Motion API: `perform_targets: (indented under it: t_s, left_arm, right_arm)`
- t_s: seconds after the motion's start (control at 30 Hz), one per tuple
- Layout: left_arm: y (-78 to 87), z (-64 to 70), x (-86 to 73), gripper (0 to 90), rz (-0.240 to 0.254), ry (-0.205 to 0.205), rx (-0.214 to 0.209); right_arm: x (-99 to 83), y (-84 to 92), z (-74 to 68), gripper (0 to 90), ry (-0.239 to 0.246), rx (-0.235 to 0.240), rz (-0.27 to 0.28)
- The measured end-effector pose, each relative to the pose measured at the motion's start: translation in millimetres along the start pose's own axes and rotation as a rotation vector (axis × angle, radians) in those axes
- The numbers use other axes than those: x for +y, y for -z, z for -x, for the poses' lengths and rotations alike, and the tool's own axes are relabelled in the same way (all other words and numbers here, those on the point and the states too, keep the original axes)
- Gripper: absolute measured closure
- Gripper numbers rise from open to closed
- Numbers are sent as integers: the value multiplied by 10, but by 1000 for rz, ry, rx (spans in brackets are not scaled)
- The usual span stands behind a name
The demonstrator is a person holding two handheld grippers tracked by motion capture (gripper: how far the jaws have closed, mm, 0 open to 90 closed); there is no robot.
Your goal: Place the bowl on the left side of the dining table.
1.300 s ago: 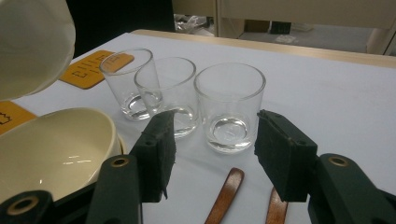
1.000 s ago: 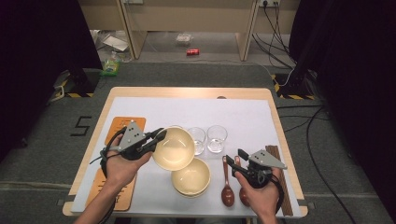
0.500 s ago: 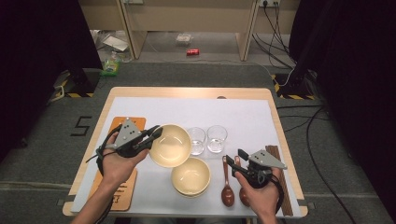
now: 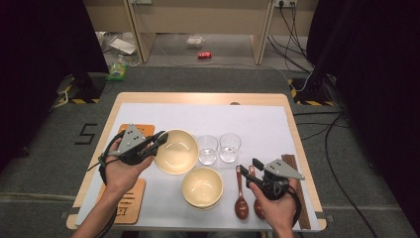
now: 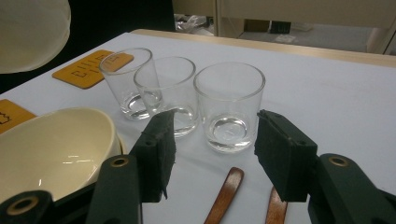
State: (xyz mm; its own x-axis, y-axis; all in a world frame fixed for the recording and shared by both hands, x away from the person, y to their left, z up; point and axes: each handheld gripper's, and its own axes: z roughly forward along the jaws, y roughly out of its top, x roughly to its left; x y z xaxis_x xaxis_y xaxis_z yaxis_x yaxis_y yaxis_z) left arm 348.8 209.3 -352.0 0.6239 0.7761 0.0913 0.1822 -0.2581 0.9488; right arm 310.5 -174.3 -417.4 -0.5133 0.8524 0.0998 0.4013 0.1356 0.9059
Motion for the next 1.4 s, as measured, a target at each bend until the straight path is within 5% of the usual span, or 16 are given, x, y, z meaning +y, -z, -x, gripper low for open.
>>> perform_targets:
  t_s: [0.37,1.4]
  left_arm:
    - [0,-153,-53,824,-15,3,40]
    - [-19,-690,-115,824,-32,92,160]
  right_arm:
    - [1,-1,-4,474,-2,1,0]
    - [-2,-15,3,473,-2,1,0]
